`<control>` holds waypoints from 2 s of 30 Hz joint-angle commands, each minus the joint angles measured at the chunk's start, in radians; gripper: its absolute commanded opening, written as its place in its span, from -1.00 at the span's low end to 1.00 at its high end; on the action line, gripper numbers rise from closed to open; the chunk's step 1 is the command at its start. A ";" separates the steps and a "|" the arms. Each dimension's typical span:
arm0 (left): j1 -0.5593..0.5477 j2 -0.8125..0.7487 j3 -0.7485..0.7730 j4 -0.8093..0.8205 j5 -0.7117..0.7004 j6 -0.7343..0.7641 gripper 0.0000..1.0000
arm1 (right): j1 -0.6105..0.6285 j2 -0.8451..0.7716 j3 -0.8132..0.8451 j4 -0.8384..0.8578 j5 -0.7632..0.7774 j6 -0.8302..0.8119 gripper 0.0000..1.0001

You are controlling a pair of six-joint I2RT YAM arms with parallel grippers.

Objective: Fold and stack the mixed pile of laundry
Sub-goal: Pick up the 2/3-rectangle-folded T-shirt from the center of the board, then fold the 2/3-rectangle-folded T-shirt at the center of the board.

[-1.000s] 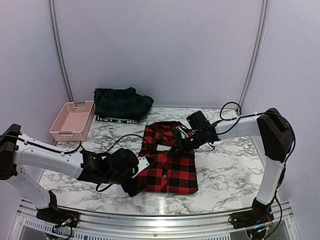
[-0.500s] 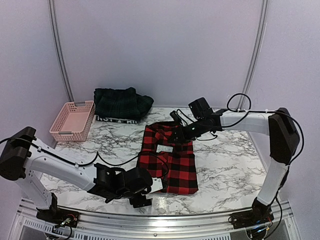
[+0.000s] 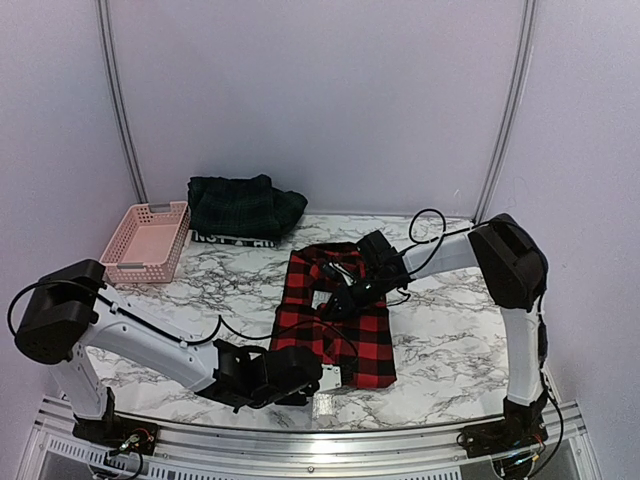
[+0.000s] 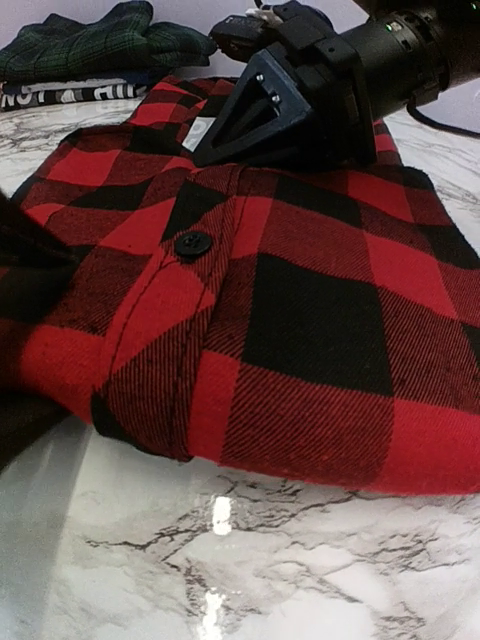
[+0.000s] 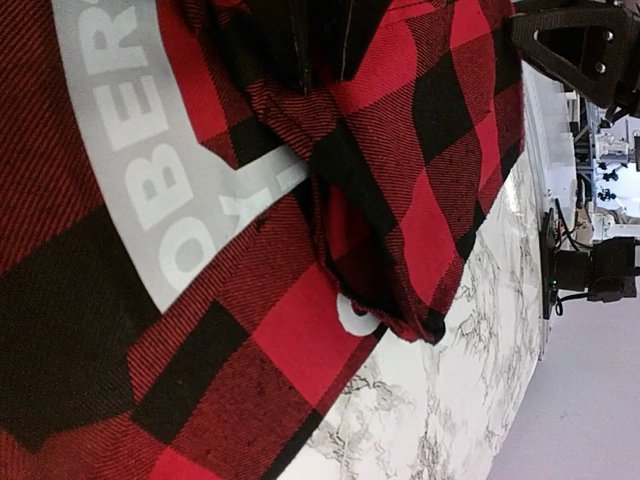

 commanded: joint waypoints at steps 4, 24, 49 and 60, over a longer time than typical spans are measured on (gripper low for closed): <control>-0.006 -0.107 0.095 -0.073 0.047 0.021 -0.99 | 0.012 0.013 -0.049 0.011 -0.039 -0.034 -0.80; 0.032 -0.278 0.381 -0.676 0.692 -0.233 -1.00 | 0.153 -0.370 -0.253 -0.092 -0.177 -0.017 -0.53; 0.344 0.030 0.704 -0.784 0.810 -0.068 -1.00 | -0.097 0.085 0.191 -0.188 -0.016 -0.084 -0.50; 0.498 0.249 0.904 -0.788 0.796 0.038 -1.00 | -0.058 0.015 0.041 -0.159 -0.077 -0.104 -0.55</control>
